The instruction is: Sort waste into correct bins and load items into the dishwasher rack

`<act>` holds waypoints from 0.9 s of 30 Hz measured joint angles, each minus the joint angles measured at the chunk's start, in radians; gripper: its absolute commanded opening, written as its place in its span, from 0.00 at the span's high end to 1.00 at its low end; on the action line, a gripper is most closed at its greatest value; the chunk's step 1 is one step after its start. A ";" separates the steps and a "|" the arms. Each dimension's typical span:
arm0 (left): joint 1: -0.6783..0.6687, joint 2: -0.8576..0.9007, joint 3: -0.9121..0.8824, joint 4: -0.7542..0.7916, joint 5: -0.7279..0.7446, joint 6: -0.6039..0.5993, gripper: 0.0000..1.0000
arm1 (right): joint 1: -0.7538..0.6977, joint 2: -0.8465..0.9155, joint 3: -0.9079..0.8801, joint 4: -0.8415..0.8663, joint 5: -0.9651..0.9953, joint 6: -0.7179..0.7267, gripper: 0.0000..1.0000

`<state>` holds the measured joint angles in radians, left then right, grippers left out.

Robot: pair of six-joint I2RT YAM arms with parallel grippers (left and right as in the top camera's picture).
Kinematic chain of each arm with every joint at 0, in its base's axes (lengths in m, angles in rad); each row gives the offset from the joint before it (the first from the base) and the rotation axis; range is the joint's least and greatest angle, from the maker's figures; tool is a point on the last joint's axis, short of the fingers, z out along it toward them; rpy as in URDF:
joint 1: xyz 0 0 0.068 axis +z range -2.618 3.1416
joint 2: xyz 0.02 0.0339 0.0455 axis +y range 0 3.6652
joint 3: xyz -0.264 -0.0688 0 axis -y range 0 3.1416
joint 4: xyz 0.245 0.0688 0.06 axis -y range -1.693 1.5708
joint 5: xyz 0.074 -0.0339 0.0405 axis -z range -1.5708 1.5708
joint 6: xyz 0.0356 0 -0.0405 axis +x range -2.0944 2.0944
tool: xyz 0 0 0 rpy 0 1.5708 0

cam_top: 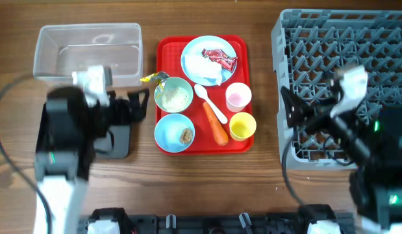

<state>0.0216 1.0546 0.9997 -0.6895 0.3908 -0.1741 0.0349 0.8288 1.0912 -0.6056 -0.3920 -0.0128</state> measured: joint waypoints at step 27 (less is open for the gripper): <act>-0.334 0.679 0.270 0.153 -0.430 -0.449 0.00 | 0.001 0.421 0.057 -0.113 -0.045 0.218 0.00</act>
<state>-0.3126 1.7336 1.2697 -0.5369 -0.0395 -0.6228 0.0360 1.2495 1.1481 -0.7181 -0.4374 0.2050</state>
